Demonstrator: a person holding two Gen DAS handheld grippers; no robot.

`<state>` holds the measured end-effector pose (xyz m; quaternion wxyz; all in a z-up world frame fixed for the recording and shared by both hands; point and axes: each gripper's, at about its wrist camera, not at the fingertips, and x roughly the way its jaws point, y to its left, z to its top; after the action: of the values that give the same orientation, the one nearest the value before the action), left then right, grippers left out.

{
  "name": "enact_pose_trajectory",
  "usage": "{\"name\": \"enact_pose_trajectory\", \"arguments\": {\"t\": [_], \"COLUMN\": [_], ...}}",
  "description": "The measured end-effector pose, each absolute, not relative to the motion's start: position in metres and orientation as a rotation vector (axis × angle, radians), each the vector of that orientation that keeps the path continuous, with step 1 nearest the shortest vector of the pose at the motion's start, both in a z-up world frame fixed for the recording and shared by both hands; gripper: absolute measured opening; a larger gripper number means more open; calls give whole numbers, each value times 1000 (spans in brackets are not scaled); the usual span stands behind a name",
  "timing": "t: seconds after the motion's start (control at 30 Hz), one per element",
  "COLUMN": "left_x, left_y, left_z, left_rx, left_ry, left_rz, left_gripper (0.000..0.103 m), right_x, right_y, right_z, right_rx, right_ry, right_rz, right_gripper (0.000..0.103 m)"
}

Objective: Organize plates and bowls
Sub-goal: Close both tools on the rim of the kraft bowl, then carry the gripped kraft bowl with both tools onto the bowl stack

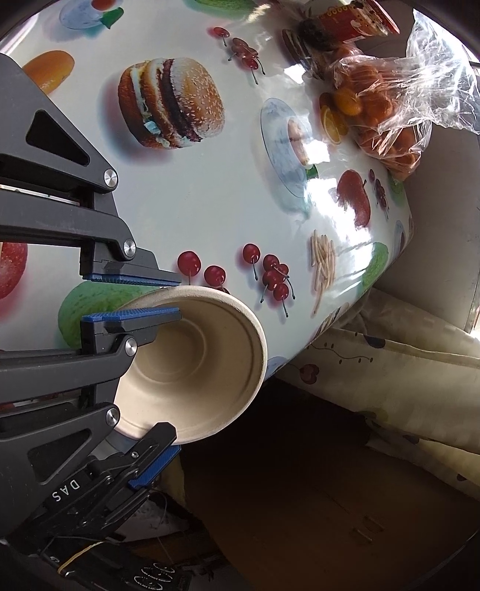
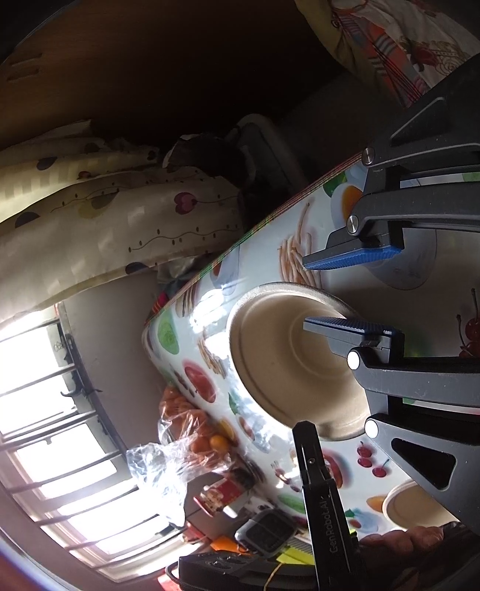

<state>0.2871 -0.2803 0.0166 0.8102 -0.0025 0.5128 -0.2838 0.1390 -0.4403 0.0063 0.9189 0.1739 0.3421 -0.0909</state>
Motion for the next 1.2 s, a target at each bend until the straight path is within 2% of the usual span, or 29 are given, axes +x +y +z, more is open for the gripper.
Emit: {"name": "enact_pose_trajectory", "arguments": {"t": [0.23,0.47,1.2], "left_x": [288,287,279], "left_y": [-280,-280,-271], "left_z": [17,18,30], "left_rx": [-9,-12,-20], "left_ry": [1093,1093,1056], "left_rz": [-606,-605,-600], "left_gripper": [10,10,10], "right_x": [139,138,130], "right_y": [-437,-435,-431], "right_z": [5,6,18], "right_rx": [355,351,341], "right_ry": [705,704,681], "right_rz": [-182,-187,-177], "right_gripper": [19,17,17]}}
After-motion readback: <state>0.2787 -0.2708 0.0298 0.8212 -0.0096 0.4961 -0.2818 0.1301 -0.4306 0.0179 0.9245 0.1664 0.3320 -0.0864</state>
